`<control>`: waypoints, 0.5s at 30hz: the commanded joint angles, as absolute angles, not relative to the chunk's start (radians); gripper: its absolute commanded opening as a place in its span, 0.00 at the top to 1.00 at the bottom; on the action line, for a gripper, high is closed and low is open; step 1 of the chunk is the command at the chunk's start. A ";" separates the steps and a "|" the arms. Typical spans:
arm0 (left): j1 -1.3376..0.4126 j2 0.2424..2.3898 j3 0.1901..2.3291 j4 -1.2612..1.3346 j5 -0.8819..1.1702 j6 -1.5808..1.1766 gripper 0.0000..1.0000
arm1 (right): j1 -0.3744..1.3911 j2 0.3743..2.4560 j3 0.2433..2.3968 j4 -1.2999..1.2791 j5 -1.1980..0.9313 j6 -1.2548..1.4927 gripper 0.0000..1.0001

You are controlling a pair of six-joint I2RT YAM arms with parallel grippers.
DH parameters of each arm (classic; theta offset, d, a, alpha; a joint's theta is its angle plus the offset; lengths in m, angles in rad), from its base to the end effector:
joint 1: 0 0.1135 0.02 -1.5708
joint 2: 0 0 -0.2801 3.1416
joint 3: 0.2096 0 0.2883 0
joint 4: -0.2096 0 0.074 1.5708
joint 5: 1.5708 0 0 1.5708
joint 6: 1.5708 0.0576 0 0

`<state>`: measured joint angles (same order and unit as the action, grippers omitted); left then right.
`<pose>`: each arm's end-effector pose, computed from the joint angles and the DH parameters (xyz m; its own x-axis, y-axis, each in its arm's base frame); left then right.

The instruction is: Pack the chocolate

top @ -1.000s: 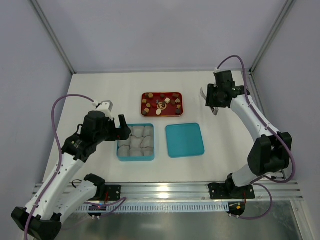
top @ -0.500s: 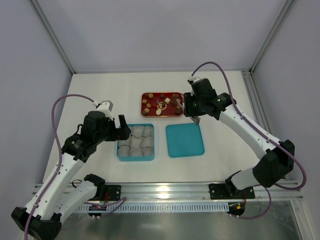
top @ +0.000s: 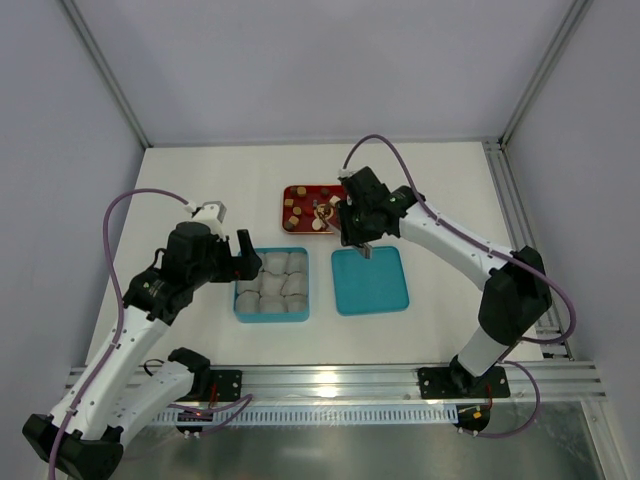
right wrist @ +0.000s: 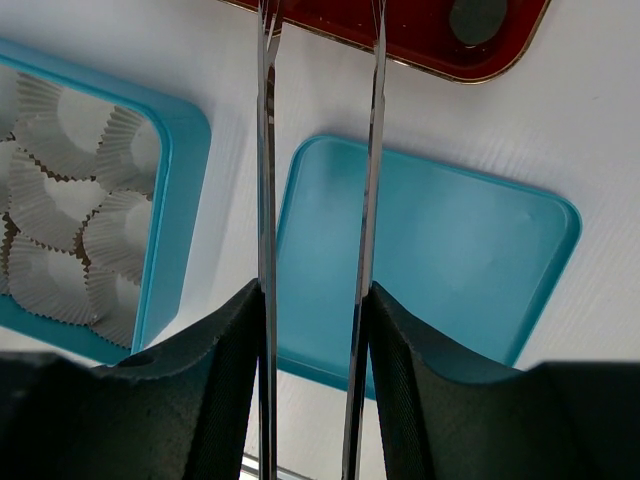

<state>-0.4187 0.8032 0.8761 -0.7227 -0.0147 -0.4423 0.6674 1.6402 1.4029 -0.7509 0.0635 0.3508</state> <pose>0.1896 -0.0834 0.3158 -0.6690 -0.1707 -0.7234 0.1212 0.9352 -0.3327 0.3164 0.2447 0.2751 -0.8188 -0.2086 -0.5349 -0.3289 0.9340 0.1393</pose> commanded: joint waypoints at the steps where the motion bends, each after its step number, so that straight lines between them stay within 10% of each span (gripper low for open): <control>1: -0.422 0.796 0.874 -0.706 -0.023 -0.451 0.00 | 0.684 1.660 1.468 -0.701 0.052 0.367 0.54; 15: -0.423 0.795 0.874 -0.704 -0.020 -0.451 0.00 | 0.704 1.781 1.555 -0.706 0.061 0.368 0.54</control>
<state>-0.4187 0.8032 0.8761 -0.7227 -0.0147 -0.4423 0.6956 1.7695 1.5066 -0.7269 0.0517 0.3592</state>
